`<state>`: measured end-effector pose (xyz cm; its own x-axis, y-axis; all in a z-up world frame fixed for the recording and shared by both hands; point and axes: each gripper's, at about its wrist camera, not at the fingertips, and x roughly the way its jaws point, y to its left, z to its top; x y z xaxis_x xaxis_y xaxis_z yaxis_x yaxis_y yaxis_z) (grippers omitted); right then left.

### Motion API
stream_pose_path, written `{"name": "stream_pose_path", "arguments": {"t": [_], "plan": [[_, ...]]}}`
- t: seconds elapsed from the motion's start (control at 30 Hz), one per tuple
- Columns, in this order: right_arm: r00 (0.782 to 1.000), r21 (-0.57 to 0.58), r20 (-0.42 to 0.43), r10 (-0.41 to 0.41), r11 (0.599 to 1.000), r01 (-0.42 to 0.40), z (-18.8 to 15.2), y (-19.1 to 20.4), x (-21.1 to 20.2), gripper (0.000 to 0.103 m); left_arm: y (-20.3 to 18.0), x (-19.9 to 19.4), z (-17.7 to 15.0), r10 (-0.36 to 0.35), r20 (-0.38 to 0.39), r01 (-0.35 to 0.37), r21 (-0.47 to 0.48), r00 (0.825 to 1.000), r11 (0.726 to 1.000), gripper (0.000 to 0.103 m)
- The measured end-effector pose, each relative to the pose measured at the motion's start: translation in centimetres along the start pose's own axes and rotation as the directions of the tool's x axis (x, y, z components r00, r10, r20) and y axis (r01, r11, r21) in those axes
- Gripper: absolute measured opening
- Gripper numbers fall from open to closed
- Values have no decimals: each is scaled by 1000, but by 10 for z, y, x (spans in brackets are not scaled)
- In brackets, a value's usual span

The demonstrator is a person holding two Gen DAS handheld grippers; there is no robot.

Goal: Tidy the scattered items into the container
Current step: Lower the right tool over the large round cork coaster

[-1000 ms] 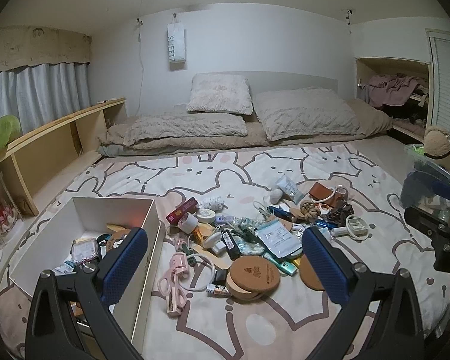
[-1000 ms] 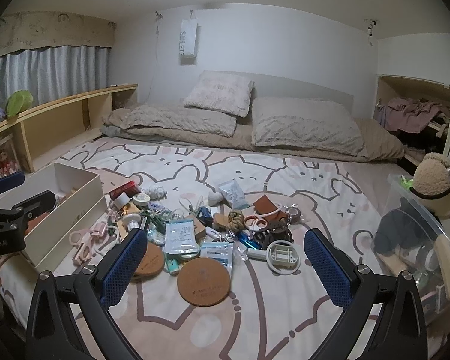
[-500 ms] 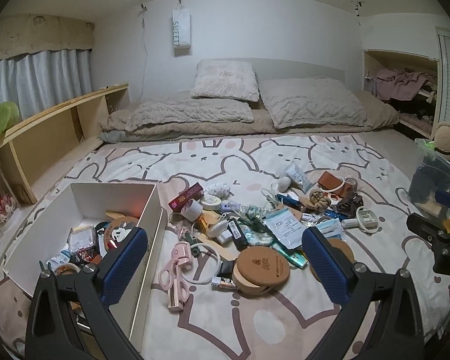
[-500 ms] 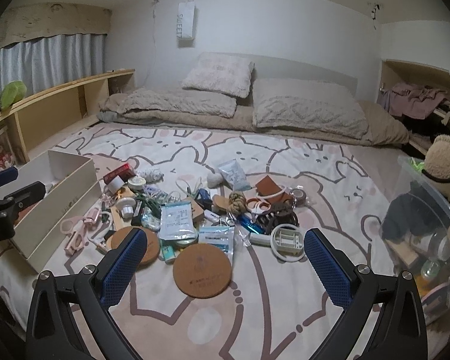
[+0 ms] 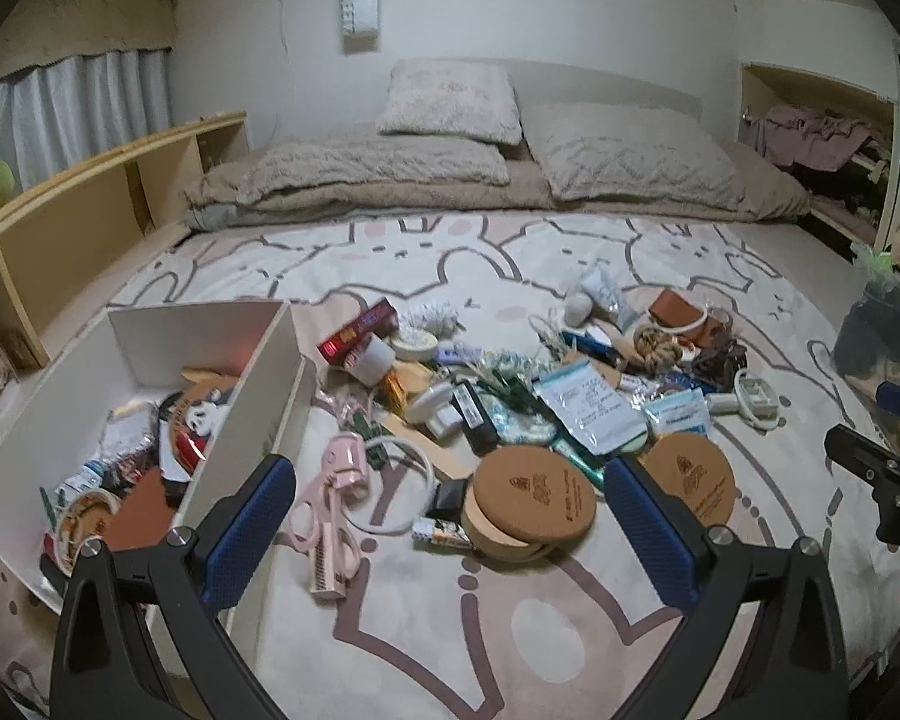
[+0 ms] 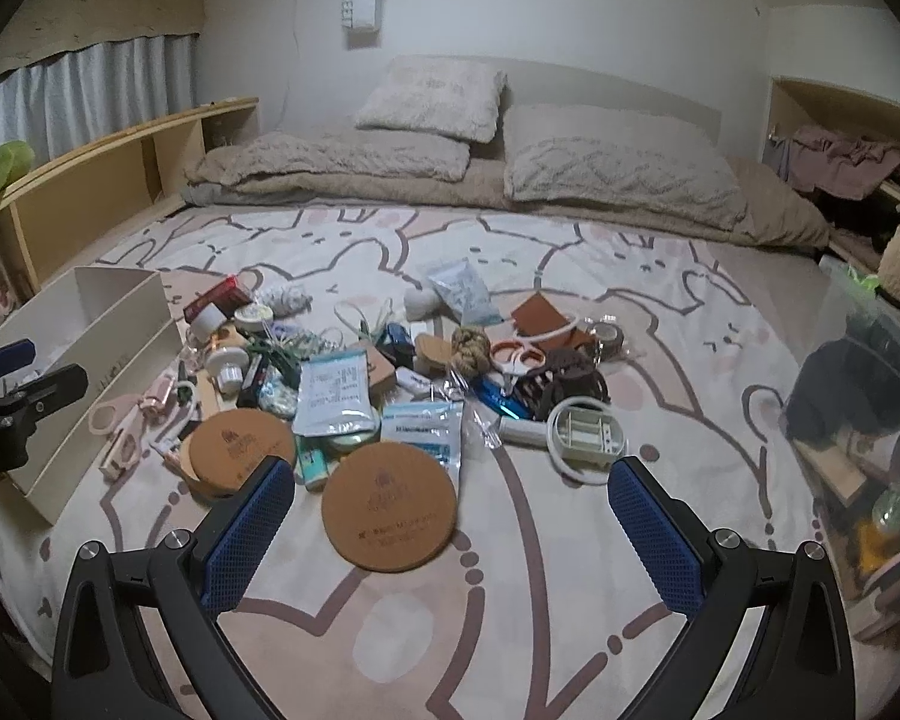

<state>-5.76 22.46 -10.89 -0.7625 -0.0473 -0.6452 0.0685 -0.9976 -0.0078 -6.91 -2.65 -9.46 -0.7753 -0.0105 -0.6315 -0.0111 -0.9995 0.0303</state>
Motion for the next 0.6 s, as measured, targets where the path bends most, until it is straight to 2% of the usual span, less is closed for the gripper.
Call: {"name": "stream_pose_path", "arguments": {"t": [0.6], "plan": [[994,8,-110,4,1000,-4,-24,-2,51,103,-15,51,-24,-40,-123,42,14,992,999,103]]}}
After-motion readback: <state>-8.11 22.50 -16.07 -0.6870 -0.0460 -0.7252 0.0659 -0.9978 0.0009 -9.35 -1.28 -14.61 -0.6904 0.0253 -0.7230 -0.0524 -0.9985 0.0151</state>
